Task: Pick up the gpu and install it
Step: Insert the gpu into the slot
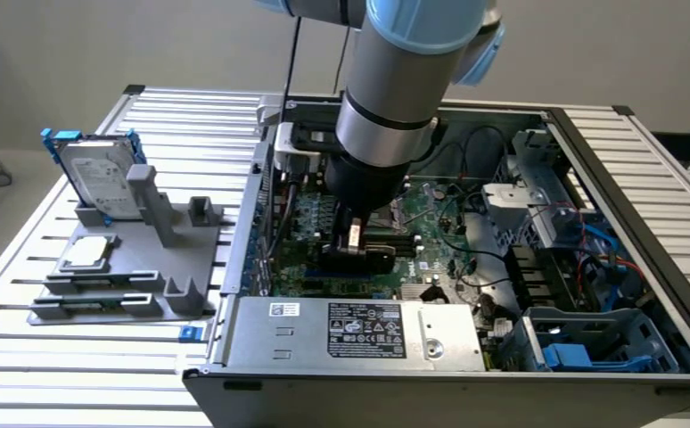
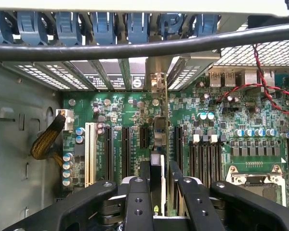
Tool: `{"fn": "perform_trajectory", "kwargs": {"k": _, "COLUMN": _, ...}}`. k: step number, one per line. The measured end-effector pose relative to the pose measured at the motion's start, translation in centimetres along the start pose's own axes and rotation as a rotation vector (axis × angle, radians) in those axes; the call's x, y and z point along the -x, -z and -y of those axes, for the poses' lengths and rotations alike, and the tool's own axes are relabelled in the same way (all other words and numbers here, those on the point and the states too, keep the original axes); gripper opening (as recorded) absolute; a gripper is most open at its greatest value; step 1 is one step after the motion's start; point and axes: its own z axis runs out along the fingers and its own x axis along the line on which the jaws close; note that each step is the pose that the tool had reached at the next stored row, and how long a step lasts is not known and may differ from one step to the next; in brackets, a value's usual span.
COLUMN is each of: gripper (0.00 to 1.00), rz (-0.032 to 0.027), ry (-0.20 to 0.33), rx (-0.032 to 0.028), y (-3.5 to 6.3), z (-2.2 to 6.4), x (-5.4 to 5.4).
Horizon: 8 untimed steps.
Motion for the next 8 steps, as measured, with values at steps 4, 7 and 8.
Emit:
{"fn": "perform_trajectory", "kwargs": {"k": 4, "gripper": 0.27, "rz": -0.0001, "ry": -0.001, "rx": 0.0017, "y": -0.05, "z": 0.03, "x": 0.00}}
{"fn": "perform_trajectory", "kwargs": {"k": 7, "gripper": 0.27, "rz": 0.0001, "ry": -0.001, "rx": 0.0037, "y": -0.10, "z": 0.10, "x": 0.00}}
{"fn": "perform_trajectory", "kwargs": {"k": 8, "gripper": 0.27, "rz": 0.0002, "ry": -0.001, "rx": 0.0048, "y": -0.11, "z": 0.13, "x": 0.00}}
